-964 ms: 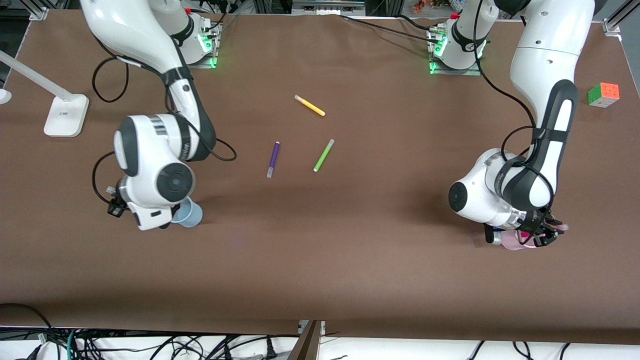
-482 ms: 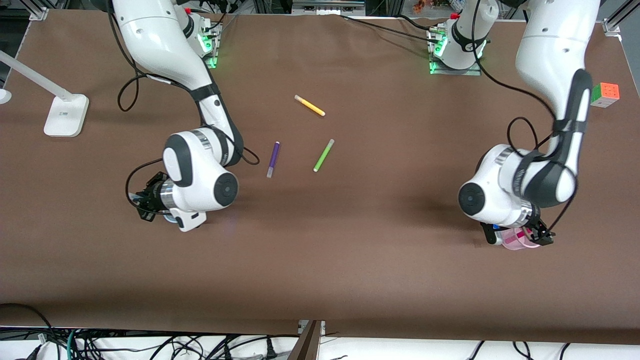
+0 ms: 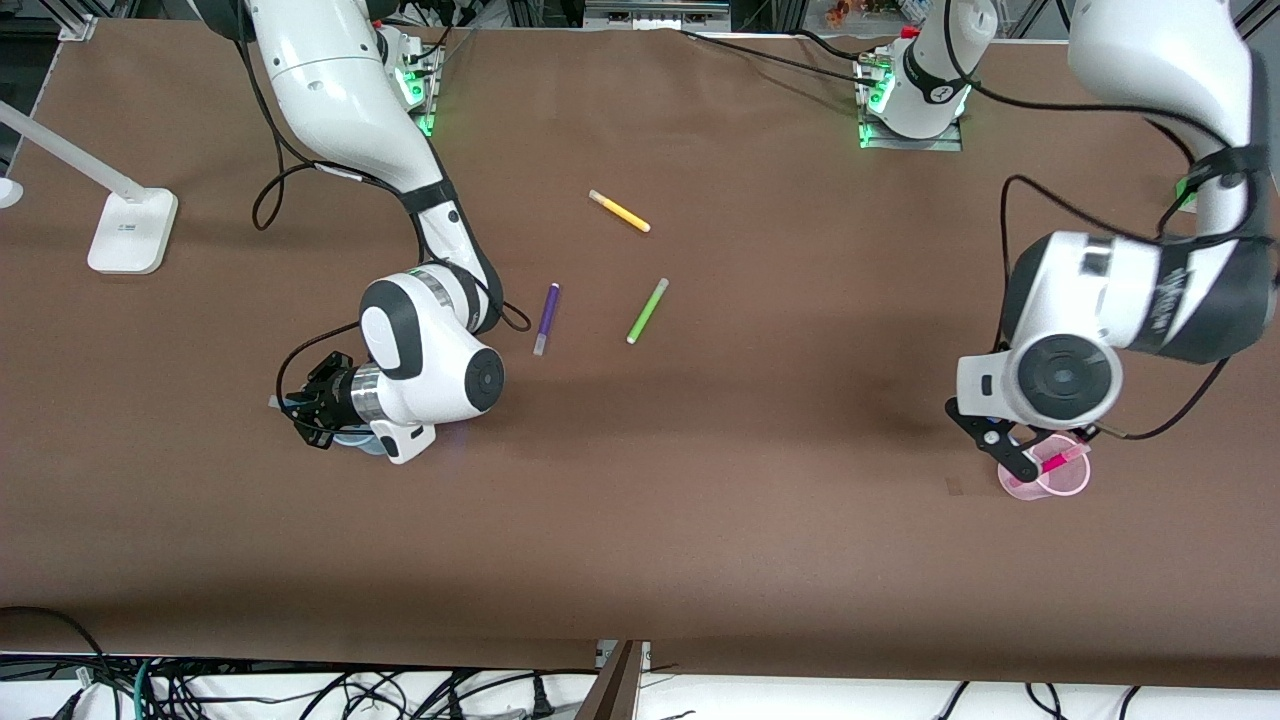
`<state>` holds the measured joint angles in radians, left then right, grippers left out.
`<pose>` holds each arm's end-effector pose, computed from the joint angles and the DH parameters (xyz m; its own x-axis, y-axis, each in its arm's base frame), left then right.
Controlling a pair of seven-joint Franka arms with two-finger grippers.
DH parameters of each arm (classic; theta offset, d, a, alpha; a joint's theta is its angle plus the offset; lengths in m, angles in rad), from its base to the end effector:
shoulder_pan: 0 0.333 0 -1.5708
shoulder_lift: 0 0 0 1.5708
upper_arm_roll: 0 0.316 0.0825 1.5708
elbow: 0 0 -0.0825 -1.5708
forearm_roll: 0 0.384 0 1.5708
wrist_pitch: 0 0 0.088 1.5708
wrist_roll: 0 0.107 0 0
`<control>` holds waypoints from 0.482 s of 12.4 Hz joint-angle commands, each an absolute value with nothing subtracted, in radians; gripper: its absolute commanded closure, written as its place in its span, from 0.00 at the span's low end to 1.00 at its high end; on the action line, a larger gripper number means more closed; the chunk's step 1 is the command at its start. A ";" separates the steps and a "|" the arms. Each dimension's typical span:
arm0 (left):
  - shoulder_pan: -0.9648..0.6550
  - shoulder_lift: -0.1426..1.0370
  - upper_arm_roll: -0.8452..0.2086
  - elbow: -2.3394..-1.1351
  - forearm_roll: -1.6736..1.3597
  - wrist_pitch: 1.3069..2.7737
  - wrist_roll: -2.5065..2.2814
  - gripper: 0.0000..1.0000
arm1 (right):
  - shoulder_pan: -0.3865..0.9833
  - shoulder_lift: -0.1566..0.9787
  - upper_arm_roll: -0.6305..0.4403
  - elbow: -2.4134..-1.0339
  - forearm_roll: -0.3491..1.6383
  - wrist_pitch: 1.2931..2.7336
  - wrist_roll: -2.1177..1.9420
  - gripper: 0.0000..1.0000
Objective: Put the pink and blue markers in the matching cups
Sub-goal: 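Drop the pink marker into the pink cup with the left gripper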
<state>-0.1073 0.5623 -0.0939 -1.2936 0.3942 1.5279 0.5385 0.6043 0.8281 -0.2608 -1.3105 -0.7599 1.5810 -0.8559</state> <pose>0.6778 -0.0811 0.4052 0.6563 -0.6145 -0.4378 -0.7184 -0.6863 -0.1137 0.6665 0.2057 0.2635 0.1007 0.4776 -0.8728 0.9949 -0.0566 0.0838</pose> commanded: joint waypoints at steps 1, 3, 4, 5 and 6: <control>-0.103 0.493 -0.080 -1.229 0.240 1.468 0.467 0.00 | 0.609 0.831 -0.264 -1.319 -0.787 1.600 -0.833 0.01; -0.095 0.384 -0.039 -1.291 0.106 1.470 0.338 0.00 | 0.611 0.824 -0.264 -1.307 -0.782 1.600 -0.828 0.00; -0.103 0.317 -0.011 -1.351 0.051 1.494 0.227 0.00 | 0.615 0.821 -0.264 -1.289 -0.775 1.595 -0.828 0.00; -0.106 0.242 0.017 -1.426 -0.004 1.532 0.093 0.00 | 0.618 0.815 -0.262 -1.263 -0.769 1.589 -0.824 0.00; -0.107 0.156 0.028 -1.527 -0.024 1.607 -0.004 0.00 | 0.620 0.805 -0.261 -1.225 -0.735 1.586 -0.787 0.00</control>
